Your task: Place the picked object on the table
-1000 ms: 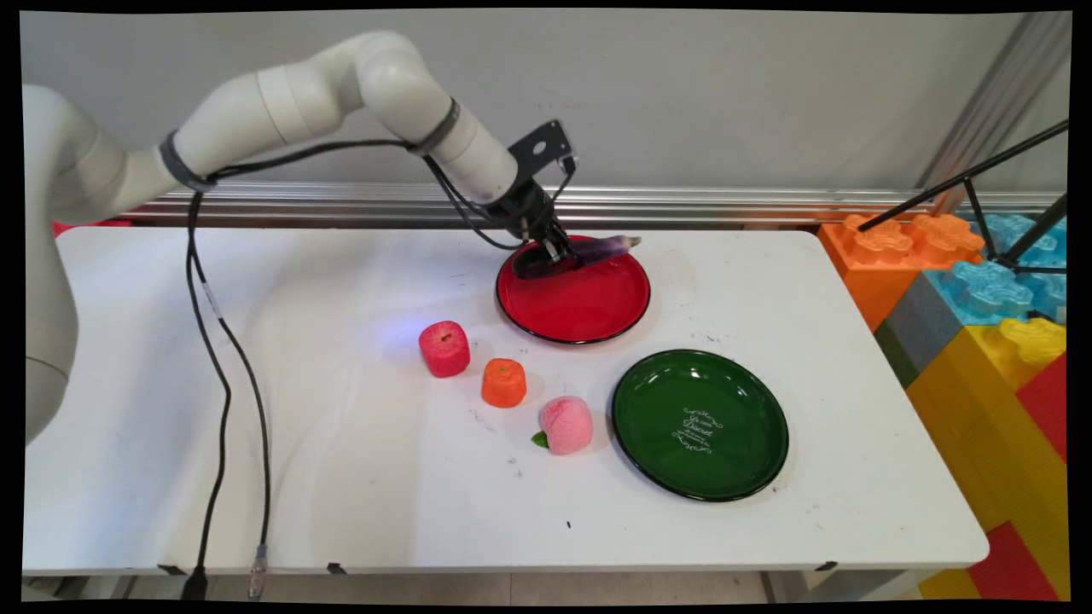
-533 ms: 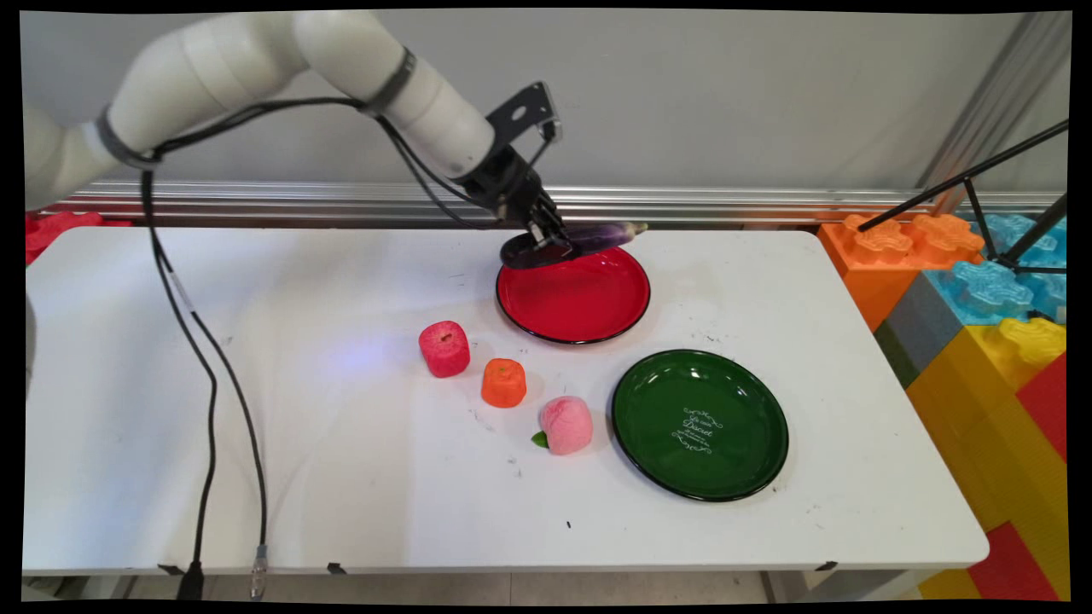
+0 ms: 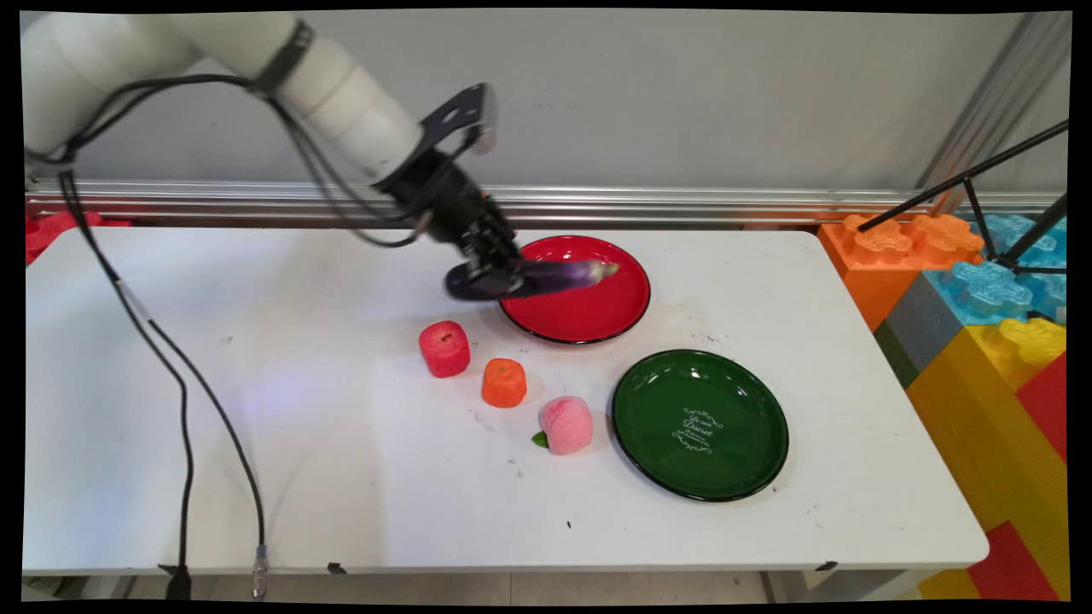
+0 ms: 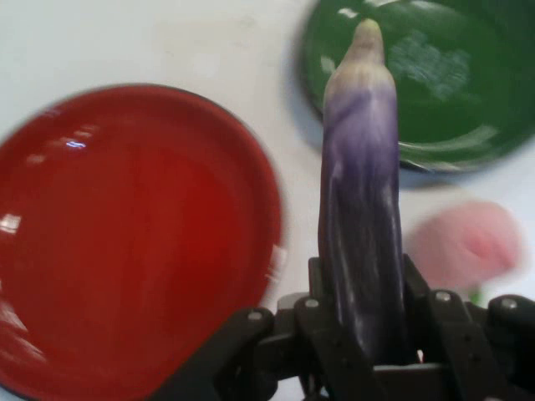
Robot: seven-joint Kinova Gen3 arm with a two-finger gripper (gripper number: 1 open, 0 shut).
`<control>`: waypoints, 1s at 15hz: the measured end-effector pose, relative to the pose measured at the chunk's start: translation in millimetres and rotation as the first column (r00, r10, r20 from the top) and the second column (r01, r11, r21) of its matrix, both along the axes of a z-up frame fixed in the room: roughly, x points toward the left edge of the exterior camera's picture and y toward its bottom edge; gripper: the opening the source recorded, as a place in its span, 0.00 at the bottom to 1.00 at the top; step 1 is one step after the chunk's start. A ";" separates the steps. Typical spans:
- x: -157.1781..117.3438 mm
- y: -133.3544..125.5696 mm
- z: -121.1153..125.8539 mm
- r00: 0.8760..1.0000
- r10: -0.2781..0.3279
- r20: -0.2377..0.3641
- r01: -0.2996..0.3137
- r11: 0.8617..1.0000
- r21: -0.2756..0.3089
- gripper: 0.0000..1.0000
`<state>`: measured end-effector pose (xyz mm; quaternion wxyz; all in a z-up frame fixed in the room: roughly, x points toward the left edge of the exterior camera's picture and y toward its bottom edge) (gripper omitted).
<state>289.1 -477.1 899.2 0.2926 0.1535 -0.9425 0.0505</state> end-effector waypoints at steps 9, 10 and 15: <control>54.1 78.0 -4.3 0.977 -0.205 0.059 0.199 0.976 0.093 0.00; 58.6 81.7 -7.8 0.973 -0.219 0.069 0.212 0.972 0.097 0.00; 74.9 92.8 -35.7 0.949 -0.289 0.125 0.277 0.955 0.105 0.00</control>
